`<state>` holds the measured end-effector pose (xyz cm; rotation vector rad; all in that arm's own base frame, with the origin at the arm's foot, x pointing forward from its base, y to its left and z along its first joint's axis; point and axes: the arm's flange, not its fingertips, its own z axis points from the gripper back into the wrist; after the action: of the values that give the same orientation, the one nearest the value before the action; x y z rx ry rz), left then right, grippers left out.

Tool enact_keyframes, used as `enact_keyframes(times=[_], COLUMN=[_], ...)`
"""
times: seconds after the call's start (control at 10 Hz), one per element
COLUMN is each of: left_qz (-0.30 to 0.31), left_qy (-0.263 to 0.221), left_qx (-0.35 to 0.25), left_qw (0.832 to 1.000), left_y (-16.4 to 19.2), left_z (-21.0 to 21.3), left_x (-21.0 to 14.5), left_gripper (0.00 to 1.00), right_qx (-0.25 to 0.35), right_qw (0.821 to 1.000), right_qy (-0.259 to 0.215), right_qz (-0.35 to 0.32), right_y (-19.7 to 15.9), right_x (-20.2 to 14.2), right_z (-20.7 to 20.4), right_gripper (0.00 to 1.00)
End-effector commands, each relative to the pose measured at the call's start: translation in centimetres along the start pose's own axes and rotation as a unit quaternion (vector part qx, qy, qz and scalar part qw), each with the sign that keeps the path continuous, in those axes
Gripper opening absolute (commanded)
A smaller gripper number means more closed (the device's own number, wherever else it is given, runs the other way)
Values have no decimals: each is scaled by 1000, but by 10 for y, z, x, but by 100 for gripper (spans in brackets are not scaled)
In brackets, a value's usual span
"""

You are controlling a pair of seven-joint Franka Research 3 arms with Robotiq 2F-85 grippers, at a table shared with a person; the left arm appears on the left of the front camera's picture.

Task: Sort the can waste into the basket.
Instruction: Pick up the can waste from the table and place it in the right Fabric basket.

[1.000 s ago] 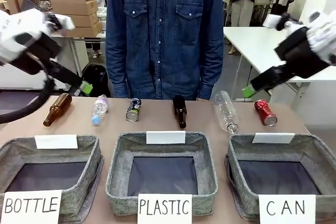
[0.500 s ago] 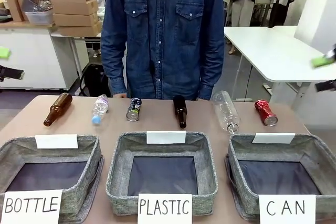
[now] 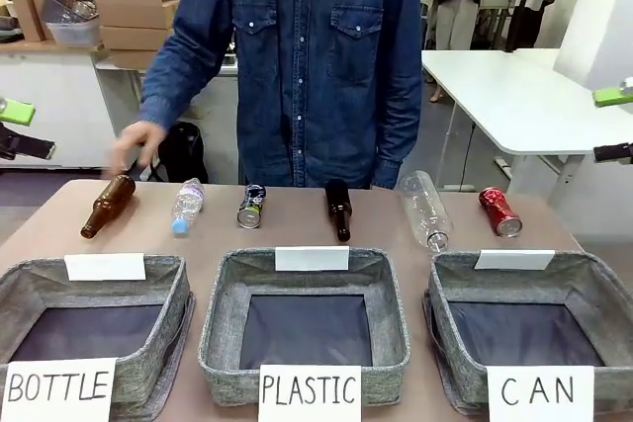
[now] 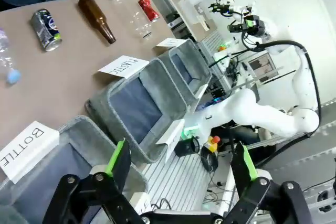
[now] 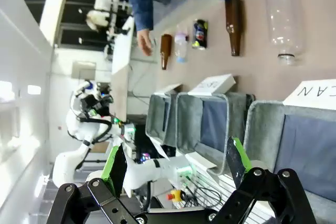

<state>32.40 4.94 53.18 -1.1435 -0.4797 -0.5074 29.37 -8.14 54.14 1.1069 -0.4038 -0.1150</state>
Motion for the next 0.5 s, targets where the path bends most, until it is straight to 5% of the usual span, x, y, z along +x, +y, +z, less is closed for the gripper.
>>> enact_keyframes(times=[0.0,0.3,0.4], left_qz=[-13,-2,17], left_qy=[-13,-4,48], left_qx=[-4,8,35], left_qw=[1000,1000,998], left_y=[-2,-3,4], left_z=[6,5,-10], left_x=[1,-1,28], left_gripper=[100,100,100], right_qx=[-9,-9,-9], right_qw=[1000,1000,1000], right_qy=[4,4,4], right_qz=[23,23,23], right_y=[0,0,0], right_x=[3,3,3], right_z=[9,9,9], right_gripper=[100,100,100])
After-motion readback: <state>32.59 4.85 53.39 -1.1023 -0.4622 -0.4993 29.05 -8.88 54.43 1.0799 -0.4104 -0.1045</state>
